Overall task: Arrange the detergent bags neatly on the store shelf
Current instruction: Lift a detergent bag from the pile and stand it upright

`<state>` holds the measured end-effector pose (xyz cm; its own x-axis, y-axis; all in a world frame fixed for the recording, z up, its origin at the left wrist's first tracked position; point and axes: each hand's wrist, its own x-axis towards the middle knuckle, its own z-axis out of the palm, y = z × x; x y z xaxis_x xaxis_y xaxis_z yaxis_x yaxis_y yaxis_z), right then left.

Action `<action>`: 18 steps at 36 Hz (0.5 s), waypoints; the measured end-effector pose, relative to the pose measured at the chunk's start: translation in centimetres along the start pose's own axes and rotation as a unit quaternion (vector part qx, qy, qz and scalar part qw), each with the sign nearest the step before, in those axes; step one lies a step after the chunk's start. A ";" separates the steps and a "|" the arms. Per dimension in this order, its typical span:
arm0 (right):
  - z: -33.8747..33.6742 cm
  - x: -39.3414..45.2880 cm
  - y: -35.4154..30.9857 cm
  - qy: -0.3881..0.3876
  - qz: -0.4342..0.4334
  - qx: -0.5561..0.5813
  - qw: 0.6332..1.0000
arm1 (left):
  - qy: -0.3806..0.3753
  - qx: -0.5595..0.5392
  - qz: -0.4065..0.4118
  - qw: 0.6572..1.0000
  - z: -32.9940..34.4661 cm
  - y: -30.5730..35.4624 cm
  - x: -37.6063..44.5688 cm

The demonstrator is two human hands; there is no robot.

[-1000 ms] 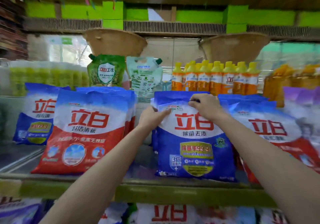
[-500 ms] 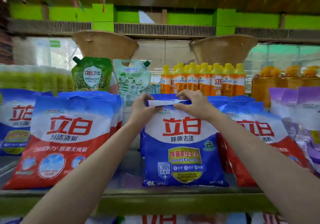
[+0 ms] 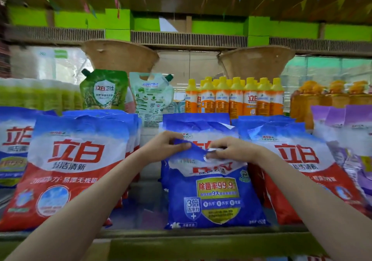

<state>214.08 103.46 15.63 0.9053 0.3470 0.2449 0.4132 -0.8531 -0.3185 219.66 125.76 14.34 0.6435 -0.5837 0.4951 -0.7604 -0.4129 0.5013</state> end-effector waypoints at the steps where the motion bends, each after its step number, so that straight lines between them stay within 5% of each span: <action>1: -0.3 0.5 0.1 0.036 0.002 0.002 0.999 | 0.039 0.026 -0.009 0.999 0.0 0.1 0.5; 4: -1.2 2.7 0.6 0.189 0.000 -0.040 0.981 | 0.207 0.125 -0.016 0.970 -0.2 0.0 2.4; 6: -1.6 4.4 0.7 0.238 0.012 -0.116 0.964 | 0.254 0.154 -0.021 0.955 -0.6 -0.5 3.6; 14: -0.9 7.6 1.7 0.167 0.085 -0.205 0.961 | 0.132 0.302 -0.040 0.943 -0.9 -2.1 6.0; 18: -2.2 6.7 2.1 0.151 0.061 -0.101 0.981 | 0.051 0.335 -0.025 0.941 -2.1 -1.8 6.8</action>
<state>220.79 103.15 18.61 0.8640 0.1316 0.4860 0.2471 -0.9518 -0.1817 225.57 123.98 18.30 0.6597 -0.4953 0.5652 -0.5917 -0.8060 -0.0156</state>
